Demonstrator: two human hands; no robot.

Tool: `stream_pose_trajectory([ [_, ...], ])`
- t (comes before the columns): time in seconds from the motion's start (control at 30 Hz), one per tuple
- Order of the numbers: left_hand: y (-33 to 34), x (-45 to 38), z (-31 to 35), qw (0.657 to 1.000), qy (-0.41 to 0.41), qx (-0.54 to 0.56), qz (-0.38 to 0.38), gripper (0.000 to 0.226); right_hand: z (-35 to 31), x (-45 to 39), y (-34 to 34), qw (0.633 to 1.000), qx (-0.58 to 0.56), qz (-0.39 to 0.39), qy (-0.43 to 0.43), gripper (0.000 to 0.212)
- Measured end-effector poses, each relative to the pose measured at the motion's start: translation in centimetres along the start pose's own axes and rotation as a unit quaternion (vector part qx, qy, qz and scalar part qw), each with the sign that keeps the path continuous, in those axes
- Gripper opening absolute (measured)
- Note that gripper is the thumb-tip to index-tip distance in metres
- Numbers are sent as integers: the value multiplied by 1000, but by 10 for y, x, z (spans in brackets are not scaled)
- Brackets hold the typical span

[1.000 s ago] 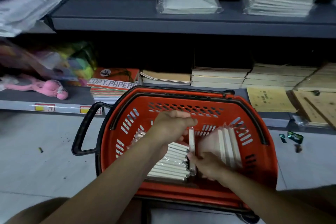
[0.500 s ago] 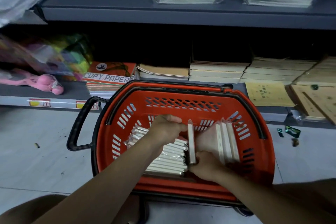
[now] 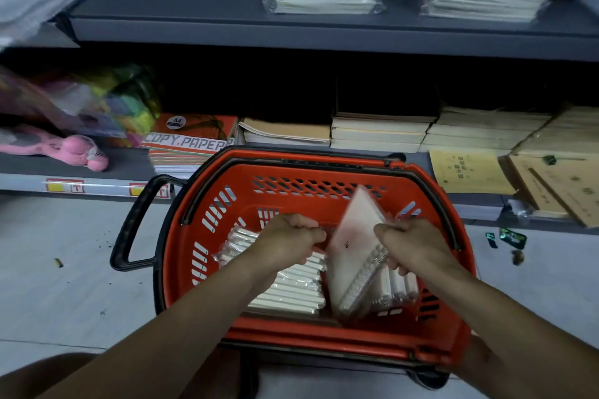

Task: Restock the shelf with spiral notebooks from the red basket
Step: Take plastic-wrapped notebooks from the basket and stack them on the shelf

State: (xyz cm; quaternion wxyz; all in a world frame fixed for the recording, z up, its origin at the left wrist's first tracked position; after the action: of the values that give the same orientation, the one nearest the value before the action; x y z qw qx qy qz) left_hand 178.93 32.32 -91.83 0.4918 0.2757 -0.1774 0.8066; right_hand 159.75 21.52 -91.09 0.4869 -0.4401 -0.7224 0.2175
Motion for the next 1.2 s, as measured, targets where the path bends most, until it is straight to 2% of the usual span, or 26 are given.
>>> stream_pose_trajectory([
  [0.13,-6,2,12,1000,20,9,3,22,-3,16,-33,997,-76,21,-18,30],
  [0.33,-17,13,34,997,55,32,30,24,-21,41,-77,978,-182,50,-87,26],
  [0.47,-33,16,46,992,84,70,68,23,-36,53,-95,946,-301,13,-117,17],
  [0.63,-42,32,59,972,117,153,132,28,-55,67,-85,911,-377,-12,-167,9],
  [0.73,-53,45,63,929,129,302,169,40,-70,69,-75,876,-449,-43,-171,9],
  [0.8,-51,52,73,908,131,371,143,43,-82,71,-66,848,-499,-62,-165,15],
  [0.87,-34,58,86,899,128,418,43,39,-96,78,-55,821,-535,-73,-184,22],
  [0.93,-15,65,97,886,143,437,-54,33,-111,89,-38,812,-532,-100,-218,19],
  [0.97,-12,67,101,879,153,444,-77,24,-116,93,-28,812,-525,-115,-227,20],
  [1.07,-25,66,103,868,185,458,-44,21,-127,98,-11,819,-500,-168,-226,30],
  [1.13,-42,67,105,874,196,445,-12,20,-133,102,-13,820,-474,-231,-223,44],
  [1.2,-57,66,106,886,187,424,-10,31,-132,99,-23,816,-477,-262,-194,50],
])
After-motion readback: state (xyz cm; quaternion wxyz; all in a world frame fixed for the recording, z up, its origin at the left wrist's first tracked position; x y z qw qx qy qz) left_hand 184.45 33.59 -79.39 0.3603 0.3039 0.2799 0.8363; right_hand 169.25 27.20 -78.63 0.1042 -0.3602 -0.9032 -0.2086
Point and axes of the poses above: each hand's wrist, its own x-axis away from the middle knuckle, its own y-axis out of the palm, z = x × y, the point moved 6 cm from there along -x, towards the middle knuckle, and after that the axes turned 13 degrees about x, right-handed, at the moved point
